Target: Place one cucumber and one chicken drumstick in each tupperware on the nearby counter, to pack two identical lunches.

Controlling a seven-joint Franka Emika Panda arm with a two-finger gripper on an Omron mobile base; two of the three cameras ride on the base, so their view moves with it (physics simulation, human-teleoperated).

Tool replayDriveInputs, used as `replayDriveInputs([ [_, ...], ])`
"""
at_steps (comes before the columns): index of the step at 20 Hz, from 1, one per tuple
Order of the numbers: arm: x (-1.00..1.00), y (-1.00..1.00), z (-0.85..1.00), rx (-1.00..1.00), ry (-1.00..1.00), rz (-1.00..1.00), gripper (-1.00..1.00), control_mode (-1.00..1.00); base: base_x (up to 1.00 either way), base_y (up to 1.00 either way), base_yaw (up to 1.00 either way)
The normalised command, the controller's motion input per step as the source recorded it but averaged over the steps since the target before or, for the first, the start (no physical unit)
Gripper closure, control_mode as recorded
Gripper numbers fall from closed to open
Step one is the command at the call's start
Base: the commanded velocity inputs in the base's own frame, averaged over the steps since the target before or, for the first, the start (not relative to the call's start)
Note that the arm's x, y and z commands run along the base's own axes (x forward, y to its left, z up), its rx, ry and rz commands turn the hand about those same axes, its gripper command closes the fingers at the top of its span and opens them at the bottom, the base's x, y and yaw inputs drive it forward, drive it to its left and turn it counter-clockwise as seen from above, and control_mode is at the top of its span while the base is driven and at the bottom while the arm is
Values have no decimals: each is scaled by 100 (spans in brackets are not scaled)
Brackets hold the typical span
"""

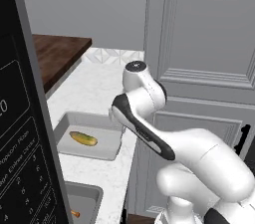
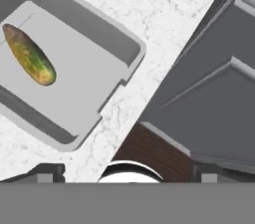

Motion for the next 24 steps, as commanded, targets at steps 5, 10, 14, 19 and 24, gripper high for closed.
replayDriveInputs([
  [5, -99, -49, 52, 13, -13, -17, -100, -100, 0, 0, 0],
  [10, -65, -57, 49, 5, -11, -5, -100, -100, 0, 0, 0],
  [14, -43, -78, 30, 8, -7, 0, -100, -100, 0, 0, 0],
  [19, -48, -49, 11, 10, -1, 0, -100, -100, 0, 0, 0],
  [24, -24, -18, 6, -6, 0, -5, -100, -100, 0, 0, 0],
])
